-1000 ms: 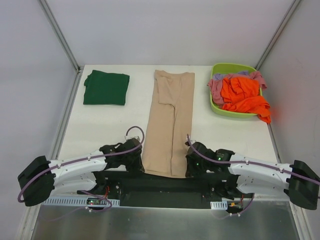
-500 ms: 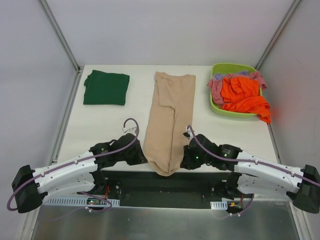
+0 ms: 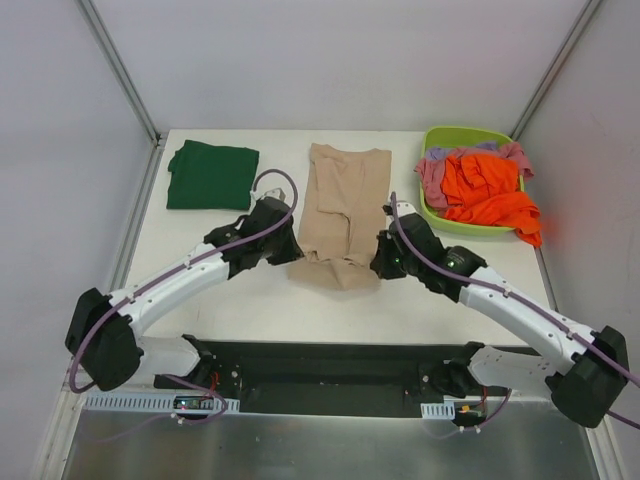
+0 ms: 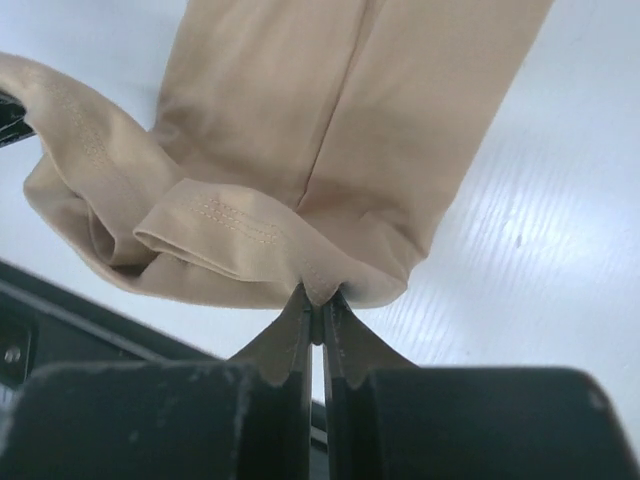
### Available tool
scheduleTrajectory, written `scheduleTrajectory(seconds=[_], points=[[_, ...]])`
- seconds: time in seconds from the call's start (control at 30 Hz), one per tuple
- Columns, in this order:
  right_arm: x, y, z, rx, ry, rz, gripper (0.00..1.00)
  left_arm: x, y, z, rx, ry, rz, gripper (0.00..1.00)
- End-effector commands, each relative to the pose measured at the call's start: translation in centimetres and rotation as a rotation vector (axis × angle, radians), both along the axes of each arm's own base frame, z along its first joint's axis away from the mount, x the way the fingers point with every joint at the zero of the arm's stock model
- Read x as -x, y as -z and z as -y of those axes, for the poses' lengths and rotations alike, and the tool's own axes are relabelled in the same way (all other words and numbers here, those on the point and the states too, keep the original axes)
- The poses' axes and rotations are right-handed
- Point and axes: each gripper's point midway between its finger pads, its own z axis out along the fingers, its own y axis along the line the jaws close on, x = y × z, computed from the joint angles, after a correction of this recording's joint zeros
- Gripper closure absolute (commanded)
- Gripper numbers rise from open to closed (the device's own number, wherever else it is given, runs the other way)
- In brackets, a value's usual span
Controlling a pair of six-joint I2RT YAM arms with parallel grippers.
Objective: Fold and stack the t-shirts
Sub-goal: Fold the folded rectangular tshirt in 1/3 of the way
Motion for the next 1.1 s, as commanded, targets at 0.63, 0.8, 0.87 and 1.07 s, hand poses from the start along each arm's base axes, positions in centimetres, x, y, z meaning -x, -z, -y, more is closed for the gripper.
scheduleTrajectory(seconds=[0.63,0.8,0.87,1.07], points=[[-15.7,1.1,0.7,-0.035,0.124,0.058,0.99,-14.4,1.7,1.7,-0.042,0.033,-0.017,1.0],[-17.4,3.0,1.4,-0.021,0.168,0.052,0.99,-15.9,3.9,2.0,-0.045,0.044,-0.062,1.0],[-18.0,3.9,1.5,-0.018,0.182,0.037,0.99,-16.3,4.9,1.7,-0.049,0.024,-0.087,1.0],[-20.0,5.6,2.1,-0.025,0.219,0.008,0.94,-17.5,6.4,2.2,0.006,0.058,-0.144,0.8]])
